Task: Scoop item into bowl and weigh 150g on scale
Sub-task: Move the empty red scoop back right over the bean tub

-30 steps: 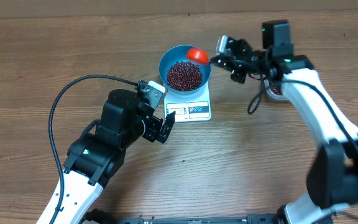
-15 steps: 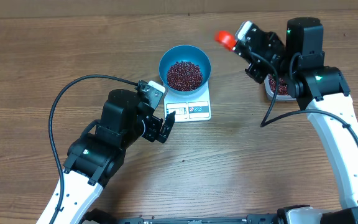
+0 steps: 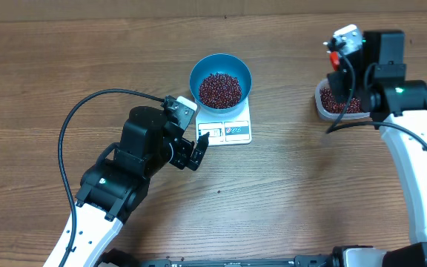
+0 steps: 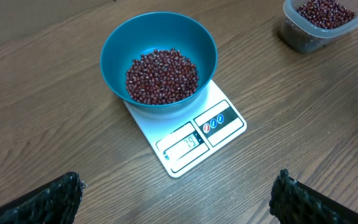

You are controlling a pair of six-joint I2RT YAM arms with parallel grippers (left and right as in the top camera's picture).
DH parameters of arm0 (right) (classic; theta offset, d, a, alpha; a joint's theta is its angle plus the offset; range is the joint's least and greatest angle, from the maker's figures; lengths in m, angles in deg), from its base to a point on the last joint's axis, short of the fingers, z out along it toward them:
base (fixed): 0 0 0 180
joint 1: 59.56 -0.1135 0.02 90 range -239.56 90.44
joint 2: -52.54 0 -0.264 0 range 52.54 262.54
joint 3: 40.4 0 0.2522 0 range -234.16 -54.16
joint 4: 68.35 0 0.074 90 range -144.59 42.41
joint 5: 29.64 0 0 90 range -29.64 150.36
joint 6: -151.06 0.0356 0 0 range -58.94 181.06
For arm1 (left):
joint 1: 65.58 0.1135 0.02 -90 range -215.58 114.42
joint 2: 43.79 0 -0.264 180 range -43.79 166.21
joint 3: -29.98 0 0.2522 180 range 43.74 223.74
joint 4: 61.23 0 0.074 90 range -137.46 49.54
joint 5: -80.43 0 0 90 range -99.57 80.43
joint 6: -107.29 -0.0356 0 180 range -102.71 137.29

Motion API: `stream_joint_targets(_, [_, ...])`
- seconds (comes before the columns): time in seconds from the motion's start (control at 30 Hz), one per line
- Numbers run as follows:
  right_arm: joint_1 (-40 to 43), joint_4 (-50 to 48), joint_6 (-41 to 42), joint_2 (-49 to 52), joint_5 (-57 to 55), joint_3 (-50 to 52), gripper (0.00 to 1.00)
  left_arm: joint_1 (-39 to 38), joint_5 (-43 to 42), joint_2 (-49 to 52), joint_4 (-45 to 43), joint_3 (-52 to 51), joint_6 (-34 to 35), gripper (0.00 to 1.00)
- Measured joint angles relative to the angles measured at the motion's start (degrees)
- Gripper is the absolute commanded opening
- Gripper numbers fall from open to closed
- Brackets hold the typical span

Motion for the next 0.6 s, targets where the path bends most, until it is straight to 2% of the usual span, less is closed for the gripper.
stream_joint_targets(0.33, [2.4,7.4,1.6,0.1,6.5,0.0,0.04,0.0,0.0,0.0,0.0,0.0,0.0,1.0])
stream_joint_targets(0.6, [2.4,3.0,10.7,0.5,6.9,0.0,0.04,0.0,0.0,0.0,0.0,0.0,0.0,1.0])
